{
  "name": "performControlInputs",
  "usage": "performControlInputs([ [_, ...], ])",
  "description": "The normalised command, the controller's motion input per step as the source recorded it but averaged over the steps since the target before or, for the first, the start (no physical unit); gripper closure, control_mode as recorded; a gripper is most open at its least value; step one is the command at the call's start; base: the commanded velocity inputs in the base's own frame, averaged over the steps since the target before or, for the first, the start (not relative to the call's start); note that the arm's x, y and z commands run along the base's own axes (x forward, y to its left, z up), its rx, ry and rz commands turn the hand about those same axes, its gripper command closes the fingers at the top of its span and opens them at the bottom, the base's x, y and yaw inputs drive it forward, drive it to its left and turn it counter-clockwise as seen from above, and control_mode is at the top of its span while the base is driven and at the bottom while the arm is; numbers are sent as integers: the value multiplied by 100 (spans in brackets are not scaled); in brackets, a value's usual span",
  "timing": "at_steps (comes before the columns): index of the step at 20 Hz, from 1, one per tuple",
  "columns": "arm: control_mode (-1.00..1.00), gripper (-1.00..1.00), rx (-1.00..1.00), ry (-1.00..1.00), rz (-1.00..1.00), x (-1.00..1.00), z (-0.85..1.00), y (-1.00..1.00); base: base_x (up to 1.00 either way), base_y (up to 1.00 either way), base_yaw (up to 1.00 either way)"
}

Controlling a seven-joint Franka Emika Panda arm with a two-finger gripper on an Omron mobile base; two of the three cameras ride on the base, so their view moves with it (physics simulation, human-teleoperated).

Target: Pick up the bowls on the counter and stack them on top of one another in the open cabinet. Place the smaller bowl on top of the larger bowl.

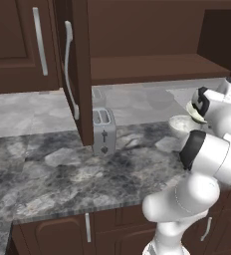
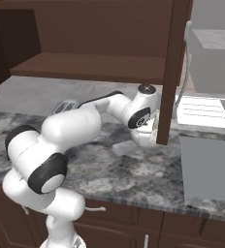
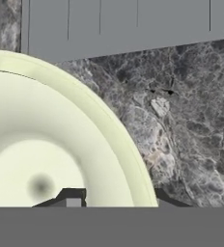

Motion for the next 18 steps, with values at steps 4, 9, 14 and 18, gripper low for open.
performControlInputs([
  [4, -100, 100, 1, 0, 0, 20, -6, 0, 0, 0, 0],
  [9, -100, 100, 2, 0, 0, 13, -18, 0, 0, 0, 0],
  [14, -100, 100, 6, 0, 0, 27, -12, 0, 0, 0, 0],
  [18, -100, 100, 7, 0, 0, 38, -11, 0, 0, 0, 0],
])
